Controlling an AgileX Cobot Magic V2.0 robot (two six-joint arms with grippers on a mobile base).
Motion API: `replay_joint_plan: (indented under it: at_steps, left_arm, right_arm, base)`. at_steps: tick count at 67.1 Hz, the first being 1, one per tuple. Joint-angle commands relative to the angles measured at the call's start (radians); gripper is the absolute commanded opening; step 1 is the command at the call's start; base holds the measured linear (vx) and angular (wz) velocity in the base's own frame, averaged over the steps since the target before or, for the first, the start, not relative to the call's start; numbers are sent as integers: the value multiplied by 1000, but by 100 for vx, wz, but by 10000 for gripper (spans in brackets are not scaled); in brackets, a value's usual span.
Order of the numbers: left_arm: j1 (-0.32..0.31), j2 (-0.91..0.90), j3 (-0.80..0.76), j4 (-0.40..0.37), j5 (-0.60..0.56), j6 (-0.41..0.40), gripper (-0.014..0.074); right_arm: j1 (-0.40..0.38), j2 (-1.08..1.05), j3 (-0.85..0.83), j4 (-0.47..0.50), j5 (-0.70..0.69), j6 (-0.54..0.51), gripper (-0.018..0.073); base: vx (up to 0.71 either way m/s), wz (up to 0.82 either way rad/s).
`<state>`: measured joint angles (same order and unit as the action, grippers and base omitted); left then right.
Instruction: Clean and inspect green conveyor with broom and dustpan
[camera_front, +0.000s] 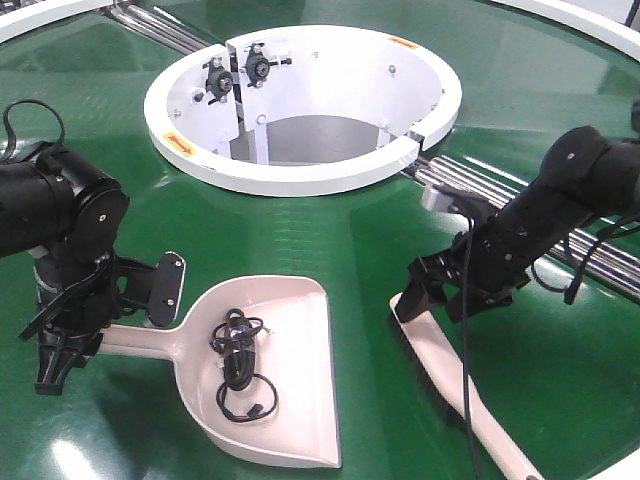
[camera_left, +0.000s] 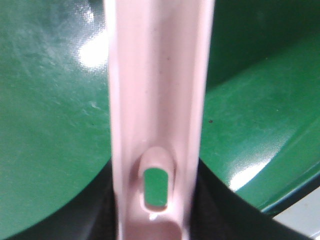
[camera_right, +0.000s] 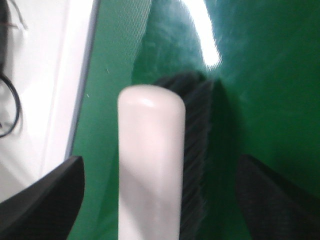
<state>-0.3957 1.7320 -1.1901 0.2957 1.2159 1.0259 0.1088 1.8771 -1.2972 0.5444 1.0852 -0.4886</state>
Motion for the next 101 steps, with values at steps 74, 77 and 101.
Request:
replay_joint_plan:
  at_steps: [74,77,101]
  left_arm:
    - [-10,-36,-27,-17,28,10,-23]
    - [-10,-36,-27,-17,28,10,-23]
    - [-10,-36,-27,-17,28,10,-23]
  right_arm:
    - [29,-1339,694,-72,-842,1,-11]
    - [29,-1340,694,-70,-842,1,-11]
    - [29,-1341,694,-69,-845,1,-10]
  base:
    - [0,0]
    - [0,0]
    - [0,0]
